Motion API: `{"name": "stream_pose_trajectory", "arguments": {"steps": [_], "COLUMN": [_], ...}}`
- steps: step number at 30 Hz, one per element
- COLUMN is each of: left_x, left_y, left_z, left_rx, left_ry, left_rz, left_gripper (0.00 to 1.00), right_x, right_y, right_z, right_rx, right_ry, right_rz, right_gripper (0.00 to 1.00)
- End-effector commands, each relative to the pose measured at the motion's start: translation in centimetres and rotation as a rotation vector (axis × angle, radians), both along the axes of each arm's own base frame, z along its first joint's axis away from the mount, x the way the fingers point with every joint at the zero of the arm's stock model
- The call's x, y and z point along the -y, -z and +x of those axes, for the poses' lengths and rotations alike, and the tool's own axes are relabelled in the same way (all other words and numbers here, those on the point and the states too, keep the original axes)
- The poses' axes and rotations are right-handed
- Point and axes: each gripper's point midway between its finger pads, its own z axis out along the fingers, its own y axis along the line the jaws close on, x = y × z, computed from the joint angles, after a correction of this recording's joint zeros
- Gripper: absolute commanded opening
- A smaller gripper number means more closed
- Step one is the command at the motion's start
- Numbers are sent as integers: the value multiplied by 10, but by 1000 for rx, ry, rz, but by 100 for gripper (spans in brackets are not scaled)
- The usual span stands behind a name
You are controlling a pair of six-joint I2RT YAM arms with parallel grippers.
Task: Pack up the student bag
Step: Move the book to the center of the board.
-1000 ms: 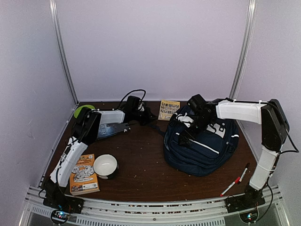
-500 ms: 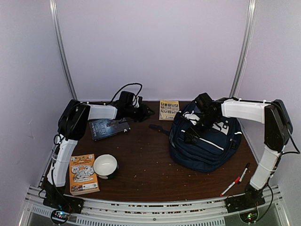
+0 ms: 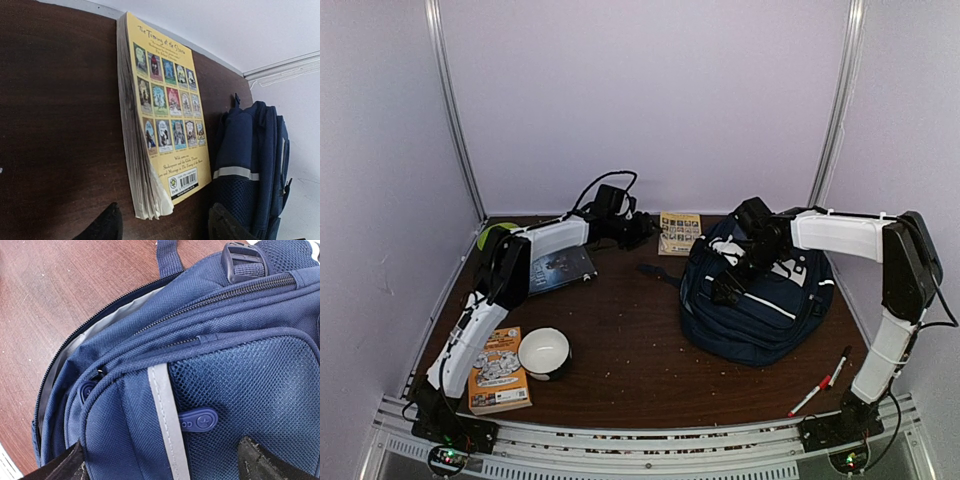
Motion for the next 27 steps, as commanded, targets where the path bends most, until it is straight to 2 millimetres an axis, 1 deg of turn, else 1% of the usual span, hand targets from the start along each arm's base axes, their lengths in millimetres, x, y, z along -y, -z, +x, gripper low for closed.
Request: {"name": "stream_pose_trajectory", "arguments": {"steps": [1, 5, 7, 11, 13, 16, 17, 19, 20, 21, 23, 25, 27], "left_x": [10, 9, 13, 16, 17, 16, 17, 18, 17, 17, 17, 17, 16], "left_y": [12, 33, 35, 30, 30, 32, 33, 34, 36, 37, 38, 39, 44], "left_z": [-1, -8, -13, -16, -19, -19, -19, -16, -15, -13, -9, -7, -9], "left_rx": [8, -11, 5, 44, 36, 14, 13, 7, -12, -26, -37, -50, -81], "left_ry": [18, 10, 24, 23, 16, 2, 5, 8, 2, -2, -4, -12, -15], "left_rz": [60, 141, 172, 230, 247, 239, 230, 200, 176, 153, 121, 102, 73], "left_gripper": [62, 58, 57, 51, 45, 41, 38, 28, 24, 24, 28, 29, 27], "right_x": [8, 6, 5, 1, 0, -2, -3, -3, -4, -3, -3, -2, -2], "right_y": [0, 0, -1, -1, 1, 0, -1, -4, -7, -8, -11, -15, -33], "right_z": [-8, -9, -10, -10, -11, -13, -13, -13, -12, -12, -11, -11, 0], "right_rx": [-32, -39, -43, -58, -70, -79, -82, -79, -71, -66, -55, -41, 13], "right_ry": [13, 10, 7, 3, 2, -2, -3, -4, -3, -2, 0, -3, -2], "right_rz": [-6, 1, 9, 24, 29, 42, 46, 50, 53, 54, 55, 54, 54], "right_gripper": [100, 100, 100, 100, 100, 100, 100, 100, 100, 100, 100, 100, 100]}}
